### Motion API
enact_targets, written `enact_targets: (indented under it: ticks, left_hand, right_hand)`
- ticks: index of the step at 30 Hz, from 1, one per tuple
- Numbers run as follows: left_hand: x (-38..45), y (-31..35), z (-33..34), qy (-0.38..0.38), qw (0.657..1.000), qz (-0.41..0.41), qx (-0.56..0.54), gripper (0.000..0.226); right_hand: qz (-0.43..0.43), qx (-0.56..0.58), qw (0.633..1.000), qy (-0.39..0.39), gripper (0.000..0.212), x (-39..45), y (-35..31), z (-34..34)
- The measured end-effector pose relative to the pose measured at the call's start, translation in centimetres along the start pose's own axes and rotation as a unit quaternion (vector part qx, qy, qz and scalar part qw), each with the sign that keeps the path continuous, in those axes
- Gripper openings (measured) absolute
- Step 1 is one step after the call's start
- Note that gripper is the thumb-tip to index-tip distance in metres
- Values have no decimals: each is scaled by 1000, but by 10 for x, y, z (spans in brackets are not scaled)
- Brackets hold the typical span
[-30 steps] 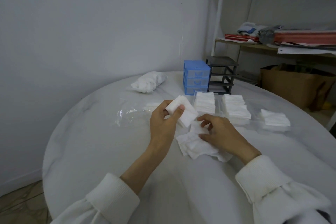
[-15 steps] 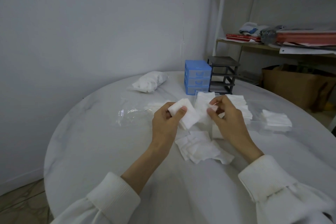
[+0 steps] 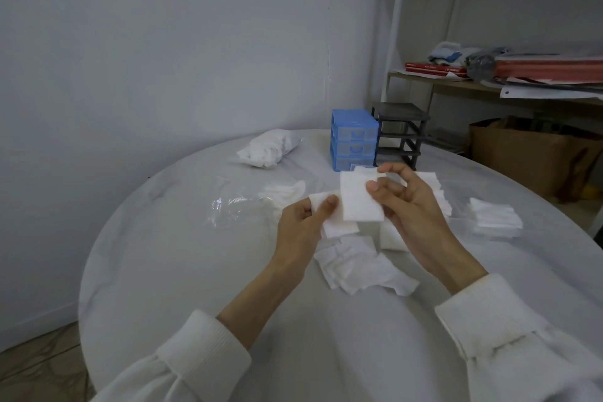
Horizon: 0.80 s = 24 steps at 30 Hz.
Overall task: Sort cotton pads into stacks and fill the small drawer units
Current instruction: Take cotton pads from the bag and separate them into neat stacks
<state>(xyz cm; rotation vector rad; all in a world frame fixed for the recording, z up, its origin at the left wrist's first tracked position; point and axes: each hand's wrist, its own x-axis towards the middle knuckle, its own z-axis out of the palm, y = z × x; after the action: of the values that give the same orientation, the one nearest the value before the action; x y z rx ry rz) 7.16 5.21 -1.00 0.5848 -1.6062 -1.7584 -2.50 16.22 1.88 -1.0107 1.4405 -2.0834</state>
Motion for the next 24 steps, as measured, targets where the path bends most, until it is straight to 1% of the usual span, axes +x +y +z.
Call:
enact_targets:
  ticks: [5, 7, 10, 15, 20, 24]
  left_hand:
    - [-3, 2, 1, -19, 1000, 11, 10, 27]
    - [-4, 3, 1, -35, 999, 11, -9, 26]
    - [-4, 4, 1, -59, 998, 4, -23, 23]
    - [-4, 3, 1, -67, 998, 5, -14, 25]
    - [-6, 4, 2, -75, 997, -7, -21, 26]
    - [-7, 5, 2, -77, 997, -1, -15, 25]
  right_hand:
    - [4, -76, 997, -17, 23, -1, 7, 5]
    - [-1, -89, 996, -18, 25, -2, 8, 5]
    - [-20, -105, 994, 4, 26, -2, 11, 6]
    - [-52, -131, 989, 50, 28, -2, 14, 7]
    - [-61, -169, 982, 61, 28, -2, 17, 7]
    - [-78, -212, 971, 75, 26, -2, 19, 7]
